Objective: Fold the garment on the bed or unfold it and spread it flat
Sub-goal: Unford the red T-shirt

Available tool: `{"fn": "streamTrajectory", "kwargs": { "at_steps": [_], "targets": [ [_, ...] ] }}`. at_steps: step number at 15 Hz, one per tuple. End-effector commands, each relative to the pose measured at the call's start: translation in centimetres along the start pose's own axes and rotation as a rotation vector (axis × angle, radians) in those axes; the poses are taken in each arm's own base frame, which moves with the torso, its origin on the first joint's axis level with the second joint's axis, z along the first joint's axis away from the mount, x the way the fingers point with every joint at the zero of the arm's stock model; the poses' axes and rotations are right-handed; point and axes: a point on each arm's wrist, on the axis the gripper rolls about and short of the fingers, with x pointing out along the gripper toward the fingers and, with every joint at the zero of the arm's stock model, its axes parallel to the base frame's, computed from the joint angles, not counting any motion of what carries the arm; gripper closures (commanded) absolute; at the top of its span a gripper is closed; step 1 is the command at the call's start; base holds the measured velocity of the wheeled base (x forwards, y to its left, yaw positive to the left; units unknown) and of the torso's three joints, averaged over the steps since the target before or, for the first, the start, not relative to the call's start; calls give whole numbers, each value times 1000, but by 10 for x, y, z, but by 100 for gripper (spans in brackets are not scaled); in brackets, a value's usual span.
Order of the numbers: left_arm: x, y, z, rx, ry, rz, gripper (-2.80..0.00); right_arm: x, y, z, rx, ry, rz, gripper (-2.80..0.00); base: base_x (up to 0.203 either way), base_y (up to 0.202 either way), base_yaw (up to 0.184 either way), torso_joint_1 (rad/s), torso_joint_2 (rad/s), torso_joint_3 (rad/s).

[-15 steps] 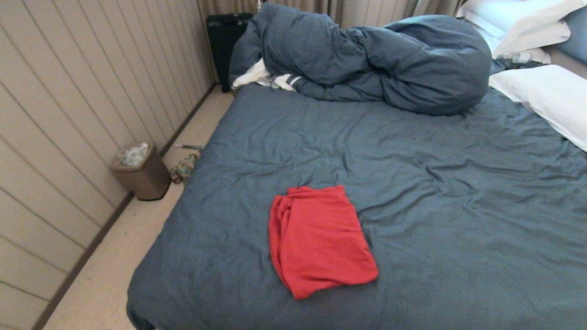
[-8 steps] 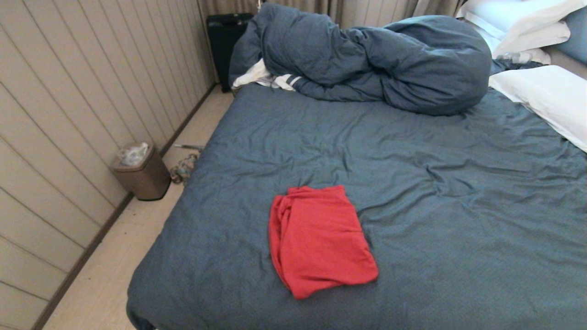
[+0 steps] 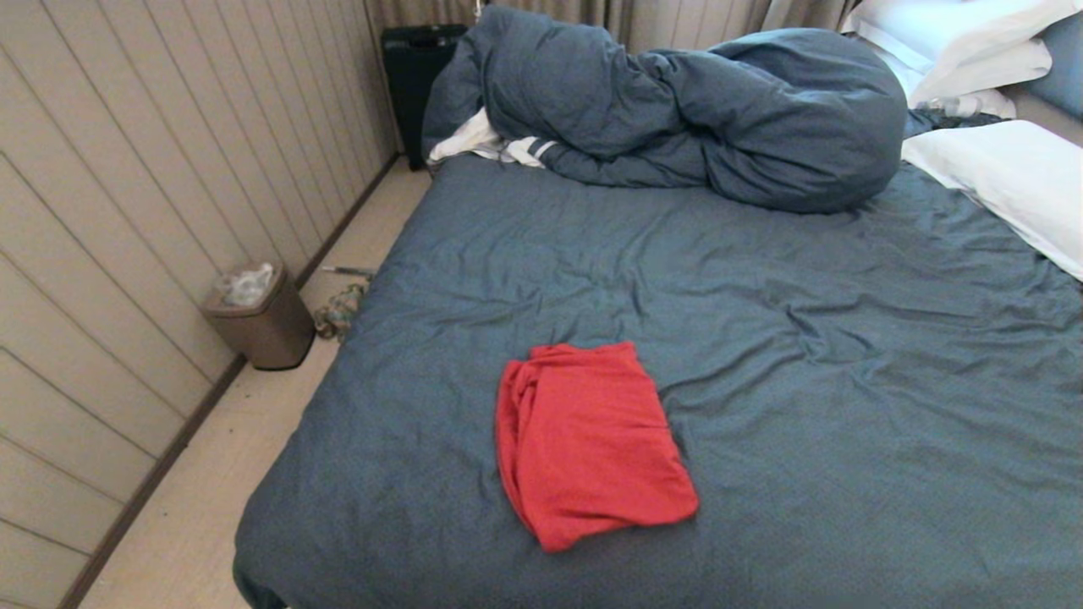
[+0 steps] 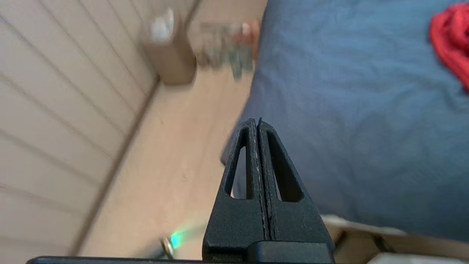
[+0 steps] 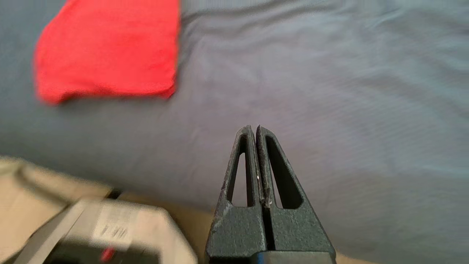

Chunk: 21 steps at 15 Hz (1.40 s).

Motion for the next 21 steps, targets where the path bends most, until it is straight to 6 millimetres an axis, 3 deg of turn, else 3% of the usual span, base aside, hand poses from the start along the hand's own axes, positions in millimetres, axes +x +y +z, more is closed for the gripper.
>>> {"fn": "streamTrajectory", "kwargs": {
  "at_steps": [1, 6, 10, 15, 21],
  "targets": [
    [-7, 0, -1, 13, -93, 4, 0, -1, -1, -1, -6, -26, -74, 0, 0, 0, 0, 0, 0, 0],
    [-7, 0, -1, 22, -109, -1, 0, -1, -2, -4, -35, 1, -122, 0, 0, 0, 0, 0, 0, 0],
    [-5, -4, -7, 11, -108, -123, 0, -4, -2, -11, -53, 77, 24, 0, 0, 0, 0, 0, 0, 0],
    [-5, -3, -1, -37, -178, -108, 0, -23, -1, -25, -32, -142, -89, 0, 0, 0, 0, 0, 0, 0],
    [-5, -2, 0, -111, -180, -93, 0, -22, -1, -26, 31, -145, -114, 0, 0, 0, 0, 0, 0, 0]
  ]
}}
